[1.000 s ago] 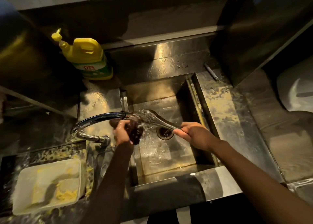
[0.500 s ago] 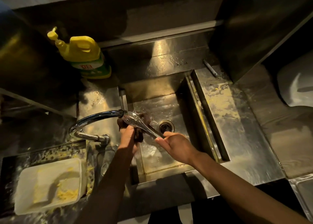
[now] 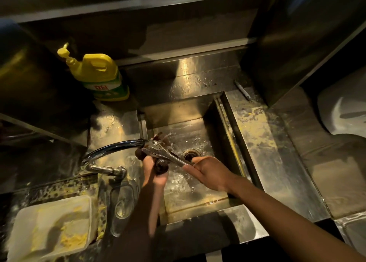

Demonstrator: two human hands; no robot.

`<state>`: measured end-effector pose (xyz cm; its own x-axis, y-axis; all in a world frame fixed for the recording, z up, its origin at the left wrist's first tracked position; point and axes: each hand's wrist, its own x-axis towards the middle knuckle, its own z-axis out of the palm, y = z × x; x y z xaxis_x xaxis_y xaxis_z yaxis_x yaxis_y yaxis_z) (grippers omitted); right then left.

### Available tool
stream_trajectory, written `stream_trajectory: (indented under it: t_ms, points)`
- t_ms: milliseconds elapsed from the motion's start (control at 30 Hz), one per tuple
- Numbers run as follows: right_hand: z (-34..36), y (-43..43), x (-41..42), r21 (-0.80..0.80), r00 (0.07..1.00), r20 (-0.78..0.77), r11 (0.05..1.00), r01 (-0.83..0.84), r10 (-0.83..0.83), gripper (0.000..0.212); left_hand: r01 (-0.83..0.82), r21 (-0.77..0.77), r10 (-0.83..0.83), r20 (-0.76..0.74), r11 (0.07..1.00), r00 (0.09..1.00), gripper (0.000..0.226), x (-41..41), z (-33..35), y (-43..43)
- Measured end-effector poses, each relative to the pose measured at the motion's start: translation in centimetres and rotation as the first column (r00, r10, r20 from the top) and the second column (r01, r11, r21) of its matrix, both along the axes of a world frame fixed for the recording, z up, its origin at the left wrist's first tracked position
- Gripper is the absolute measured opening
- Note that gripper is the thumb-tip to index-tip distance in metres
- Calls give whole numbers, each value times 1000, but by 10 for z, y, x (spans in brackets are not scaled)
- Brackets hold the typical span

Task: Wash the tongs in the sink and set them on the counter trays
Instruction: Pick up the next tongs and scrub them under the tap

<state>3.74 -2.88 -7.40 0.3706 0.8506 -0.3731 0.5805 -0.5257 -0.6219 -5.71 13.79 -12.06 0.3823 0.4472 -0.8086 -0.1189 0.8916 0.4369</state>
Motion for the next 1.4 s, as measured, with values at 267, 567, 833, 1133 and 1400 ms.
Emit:
stream_trajectory:
  t_ms: [267, 567, 833, 1133, 1400]
  points:
    - [-13, 21, -14, 22, 975, -131, 983, 183, -178, 55, 248, 89, -242, -67, 965, 968, 27, 11, -2, -17]
    - [-2, -15, 20, 20, 999, 15, 999, -36, 36, 58, 423, 310, -326, -319, 852, 890, 11, -12, 1, 27]
    - [-21, -37, 15, 75, 985, 58, 985, 158, -163, 51, 176, 222, -191, 46, 959, 981, 26, -16, 16, 15]
    - [-27, -19, -25, 86, 914, -239, 930, 357, -329, 49, 14, 100, -37, 234, 995, 971, 36, -8, 27, 6]
    - [-29, -12, -5, -19, 968, -148, 980, 200, -201, 52, 356, 265, -332, -133, 896, 934, 44, -1, 24, 9]
